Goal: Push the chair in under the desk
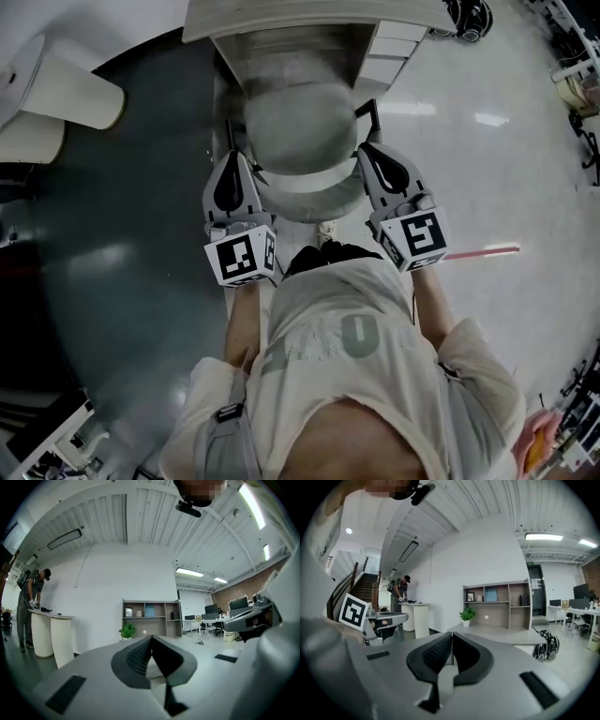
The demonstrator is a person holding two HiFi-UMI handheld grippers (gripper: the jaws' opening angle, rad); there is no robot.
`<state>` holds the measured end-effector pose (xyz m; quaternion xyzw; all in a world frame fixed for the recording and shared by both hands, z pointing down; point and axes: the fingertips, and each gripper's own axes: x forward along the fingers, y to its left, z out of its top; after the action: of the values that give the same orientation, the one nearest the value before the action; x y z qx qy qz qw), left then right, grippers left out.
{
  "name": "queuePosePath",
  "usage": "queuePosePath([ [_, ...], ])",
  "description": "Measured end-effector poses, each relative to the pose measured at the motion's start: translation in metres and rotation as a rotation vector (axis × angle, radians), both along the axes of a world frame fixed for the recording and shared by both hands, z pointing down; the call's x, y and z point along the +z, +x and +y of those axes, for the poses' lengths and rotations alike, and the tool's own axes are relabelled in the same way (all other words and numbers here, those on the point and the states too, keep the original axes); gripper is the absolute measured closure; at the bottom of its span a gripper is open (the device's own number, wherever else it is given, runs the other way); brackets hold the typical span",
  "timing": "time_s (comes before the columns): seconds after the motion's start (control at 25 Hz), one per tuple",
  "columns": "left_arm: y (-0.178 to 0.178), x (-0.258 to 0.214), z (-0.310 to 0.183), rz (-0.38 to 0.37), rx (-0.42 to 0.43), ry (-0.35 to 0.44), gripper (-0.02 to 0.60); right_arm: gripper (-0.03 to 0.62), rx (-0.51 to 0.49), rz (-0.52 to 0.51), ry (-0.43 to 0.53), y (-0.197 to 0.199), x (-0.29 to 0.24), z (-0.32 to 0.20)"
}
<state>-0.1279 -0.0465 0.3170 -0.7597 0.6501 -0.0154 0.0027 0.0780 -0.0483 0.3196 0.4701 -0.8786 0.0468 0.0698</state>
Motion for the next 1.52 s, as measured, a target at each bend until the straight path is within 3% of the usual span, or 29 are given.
queuePosePath([
  [0.28, -0.007, 0.004, -0.043, -0.022, 0.007, -0.025, 0.568, 0.576, -0.015, 0.024, -0.042, -0.009, 0.014, -0.038],
  [0.48, 0.001, 0.005, -0.057, -0.043, 0.072, -0.044, 0.568, 0.576, 0.004, 0.015, -0.06, -0.007, 0.013, -0.049],
  [0.6, 0.006, 0.011, -0.061, -0.055, 0.118, -0.055, 0.569, 0.577, -0.025, 0.001, -0.039, -0.011, 0.012, -0.052],
  [0.76, 0.015, 0.022, -0.058, -0.074, 0.189, -0.091, 0.568, 0.576, -0.101, 0.035, -0.094, -0.019, 0.028, -0.048],
  [0.84, 0.025, 0.031, -0.053, -0.092, 0.255, -0.121, 0.567, 0.543, -0.154, 0.043, -0.122, -0.024, 0.037, -0.043],
  [0.92, 0.037, 0.041, -0.045, -0.104, 0.34, -0.156, 0.563, 0.44, -0.219, 0.074, -0.138, -0.031, 0.046, -0.035],
  [1.04, 0.056, 0.068, -0.023, -0.151, 0.502, -0.248, 0.423, 0.368, -0.338, 0.138, -0.188, -0.041, 0.066, -0.015],
  [1.32, 0.096, 0.145, 0.048, -0.369, 0.923, -0.53, 0.326, 0.356, -0.648, 0.397, -0.391, -0.045, 0.139, 0.044],
  [1.52, 0.107, 0.181, 0.089, -0.485, 1.158, -0.66, 0.305, 0.356, -0.803, 0.559, -0.467, -0.04, 0.178, 0.076],
])
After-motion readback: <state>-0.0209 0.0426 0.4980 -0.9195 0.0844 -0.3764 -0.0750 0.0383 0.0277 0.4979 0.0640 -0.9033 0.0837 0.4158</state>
